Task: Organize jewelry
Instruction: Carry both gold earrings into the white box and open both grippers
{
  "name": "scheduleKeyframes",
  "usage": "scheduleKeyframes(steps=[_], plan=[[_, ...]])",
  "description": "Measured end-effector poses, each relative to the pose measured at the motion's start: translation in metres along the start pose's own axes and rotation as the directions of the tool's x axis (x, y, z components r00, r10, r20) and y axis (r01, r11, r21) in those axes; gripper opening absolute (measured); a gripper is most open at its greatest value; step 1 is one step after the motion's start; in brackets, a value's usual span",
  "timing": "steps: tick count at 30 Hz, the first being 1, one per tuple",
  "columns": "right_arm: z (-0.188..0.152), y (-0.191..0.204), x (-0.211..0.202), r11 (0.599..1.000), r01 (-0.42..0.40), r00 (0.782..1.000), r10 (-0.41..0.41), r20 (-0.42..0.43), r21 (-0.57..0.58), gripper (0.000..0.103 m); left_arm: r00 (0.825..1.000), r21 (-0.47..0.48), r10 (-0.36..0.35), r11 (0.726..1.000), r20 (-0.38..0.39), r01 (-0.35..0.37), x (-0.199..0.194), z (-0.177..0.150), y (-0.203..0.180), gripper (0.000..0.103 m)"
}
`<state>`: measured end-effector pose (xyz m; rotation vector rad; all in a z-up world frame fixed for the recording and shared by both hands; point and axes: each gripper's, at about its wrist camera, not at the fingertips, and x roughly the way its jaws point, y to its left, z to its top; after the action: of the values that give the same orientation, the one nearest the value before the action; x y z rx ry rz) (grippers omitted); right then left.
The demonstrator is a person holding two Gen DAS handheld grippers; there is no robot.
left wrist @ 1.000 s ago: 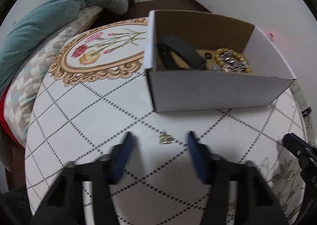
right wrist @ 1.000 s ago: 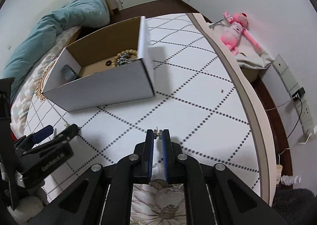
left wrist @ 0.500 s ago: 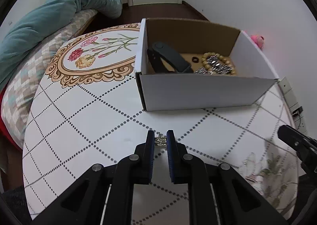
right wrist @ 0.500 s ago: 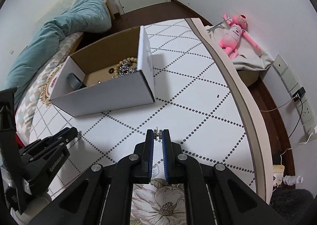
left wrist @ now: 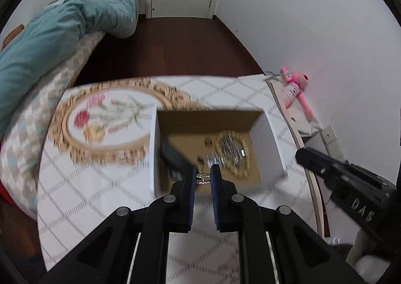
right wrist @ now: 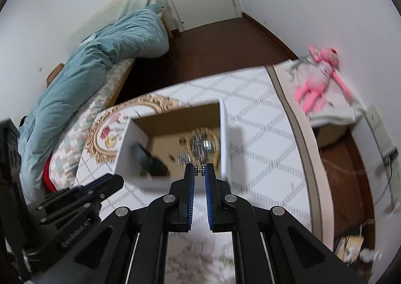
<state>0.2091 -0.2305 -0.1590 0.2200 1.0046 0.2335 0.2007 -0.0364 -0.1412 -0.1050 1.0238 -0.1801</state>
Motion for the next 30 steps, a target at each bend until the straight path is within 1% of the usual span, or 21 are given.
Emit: scheduleKeyframes(steps=[2, 5, 8, 10, 12, 13, 14, 15, 16, 17, 19, 21, 22, 23, 24, 25, 26, 27, 29, 30], plan=[[0.019, 0.003, 0.015, 1.0, -0.006, 0.999, 0.005, -0.034, -0.015, 0.009, 1.0, -0.008, 0.001, 1.0, -0.031, -0.001, 0.014, 0.021, 0.004, 0.01], [0.042, 0.002, 0.042, 1.0, -0.01, 0.995, 0.008, -0.101, -0.028, 0.009, 0.998, 0.011, 0.022, 1.0, -0.061, -0.021, 0.031, 0.04, 0.008, 0.01], [0.055, 0.001, 0.064, 0.999, 0.004, 0.987, -0.012, -0.16, -0.051, 0.009, 0.996, 0.018, 0.039, 0.999, -0.074, -0.038, 0.039, 0.051, 0.012, 0.011], [0.059, -0.001, 0.073, 0.999, 0.008, 0.982, -0.016, -0.186, -0.048, 0.009, 0.994, 0.011, 0.058, 0.998, -0.092, -0.058, 0.043, 0.057, 0.015, 0.012], [0.061, -0.003, 0.077, 0.999, 0.023, 0.98, -0.032, -0.197, -0.045, 0.01, 0.992, 0.004, 0.073, 0.997, -0.106, -0.073, 0.046, 0.063, 0.018, 0.015], [0.063, -0.003, 0.079, 0.999, 0.03, 0.978, -0.038, -0.206, -0.045, 0.012, 0.99, 0.003, 0.084, 0.996, -0.11, -0.084, 0.047, 0.065, 0.019, 0.02], [0.065, -0.005, 0.08, 0.999, 0.032, 0.977, -0.04, -0.207, -0.041, 0.019, 0.989, 0.005, 0.1, 0.995, -0.111, -0.1, 0.047, 0.067, 0.02, 0.03], [0.067, -0.006, 0.079, 0.999, 0.036, 0.978, -0.043, -0.205, -0.037, 0.025, 0.989, 0.007, 0.107, 0.994, -0.106, -0.107, 0.046, 0.068, 0.02, 0.037], [0.068, -0.007, 0.079, 0.999, 0.039, 0.979, -0.046, -0.201, -0.038, 0.036, 0.988, 0.01, 0.125, 0.992, -0.094, -0.125, 0.045, 0.069, 0.021, 0.054], [0.069, -0.007, 0.076, 0.998, 0.045, 0.98, -0.052, -0.192, -0.039, 0.039, 0.987, 0.008, 0.141, 0.99, -0.074, -0.141, 0.042, 0.07, 0.022, 0.064], [0.071, -0.006, 0.074, 0.997, 0.06, 0.98, -0.068, -0.185, -0.048, 0.04, 0.987, -0.006, 0.149, 0.989, -0.058, -0.15, 0.039, 0.071, 0.026, 0.066], [0.069, -0.005, 0.07, 0.994, 0.085, 0.98, -0.095, -0.174, -0.064, 0.043, 0.986, -0.029, 0.153, 0.987, -0.061, -0.155, 0.038, 0.068, 0.032, 0.066], [0.067, -0.004, 0.068, 0.992, 0.105, 0.979, -0.116, -0.167, -0.076, 0.045, 0.986, -0.037, 0.156, 0.987, -0.061, -0.159, 0.037, 0.066, 0.033, 0.071], [0.064, -0.003, 0.066, 0.989, 0.123, 0.978, -0.135, -0.162, -0.085, 0.048, 0.985, -0.045, 0.16, 0.986, -0.059, -0.163, 0.036, 0.062, 0.036, 0.084], [0.063, -0.003, 0.065, 0.986, 0.138, 0.976, -0.152, -0.157, -0.093, 0.05, 0.985, -0.047, 0.162, 0.985, -0.057, -0.165, 0.036, 0.059, 0.037, 0.091], [0.059, -0.002, 0.064, 0.981, 0.162, 0.972, -0.177, -0.152, -0.104, 0.055, 0.984, -0.047, 0.168, 0.984, -0.053, -0.17, 0.035, 0.055, 0.037, 0.097], [0.055, -0.002, 0.063, 0.975, 0.19, 0.968, -0.206, -0.143, -0.115, 0.061, 0.983, -0.046, 0.177, 0.983, -0.048, -0.179, 0.033, 0.051, 0.038, 0.099], [0.051, -0.003, 0.061, 0.971, 0.207, 0.965, -0.223, -0.137, -0.119, 0.065, 0.982, -0.045, 0.186, 0.981, -0.046, -0.188, 0.032, 0.048, 0.038, 0.099], [0.045, -0.005, 0.059, 0.962, 0.241, 0.959, -0.256, -0.124, -0.126, 0.081, 0.979, -0.045, 0.2, 0.978, -0.047, -0.203, 0.031, 0.04, 0.038, 0.102], [0.041, -0.005, 0.057, 0.958, 0.258, 0.955, -0.273, -0.118, -0.129, 0.085, 0.977, -0.048, 0.209, 0.976, -0.046, -0.211, 0.03, 0.035, 0.038, 0.102]])
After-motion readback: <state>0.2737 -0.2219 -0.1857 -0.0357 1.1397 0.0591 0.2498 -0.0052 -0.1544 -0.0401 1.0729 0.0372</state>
